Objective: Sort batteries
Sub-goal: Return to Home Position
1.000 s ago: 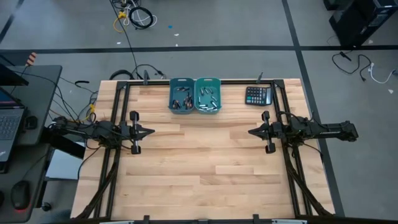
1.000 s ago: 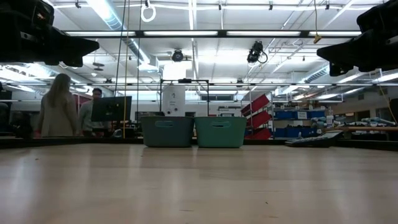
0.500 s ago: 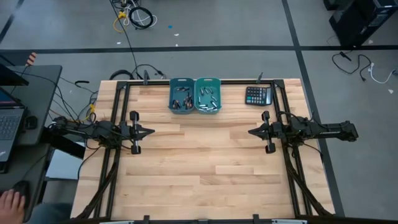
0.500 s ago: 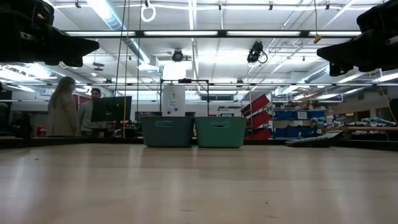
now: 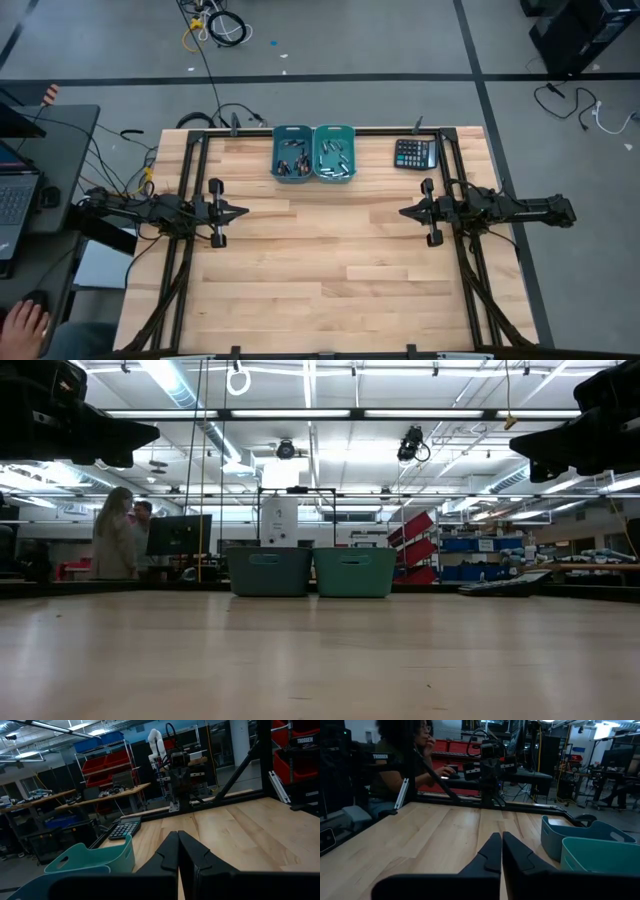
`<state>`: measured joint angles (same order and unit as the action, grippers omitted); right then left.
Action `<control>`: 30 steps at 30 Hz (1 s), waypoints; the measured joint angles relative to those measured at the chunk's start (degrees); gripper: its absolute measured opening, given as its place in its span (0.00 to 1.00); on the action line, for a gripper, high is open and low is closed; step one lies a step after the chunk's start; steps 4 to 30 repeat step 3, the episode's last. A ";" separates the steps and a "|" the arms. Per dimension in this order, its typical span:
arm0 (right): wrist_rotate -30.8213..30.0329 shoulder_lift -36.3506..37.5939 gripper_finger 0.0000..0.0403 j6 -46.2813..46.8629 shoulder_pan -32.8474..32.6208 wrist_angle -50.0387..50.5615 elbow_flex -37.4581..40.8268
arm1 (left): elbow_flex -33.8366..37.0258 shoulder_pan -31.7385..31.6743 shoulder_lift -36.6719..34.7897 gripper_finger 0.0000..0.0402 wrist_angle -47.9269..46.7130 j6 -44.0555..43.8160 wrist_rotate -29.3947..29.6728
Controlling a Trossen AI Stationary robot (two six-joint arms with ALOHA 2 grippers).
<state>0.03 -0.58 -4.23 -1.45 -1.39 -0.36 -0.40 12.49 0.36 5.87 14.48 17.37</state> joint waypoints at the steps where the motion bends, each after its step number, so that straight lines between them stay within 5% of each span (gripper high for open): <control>1: 0.00 0.00 0.01 0.00 0.00 0.00 0.00 | 0.00 0.00 0.00 0.01 0.00 0.00 0.00; 30: 0.00 0.00 0.01 0.00 0.00 0.00 0.00 | 0.00 0.00 0.00 0.01 0.00 0.00 -0.01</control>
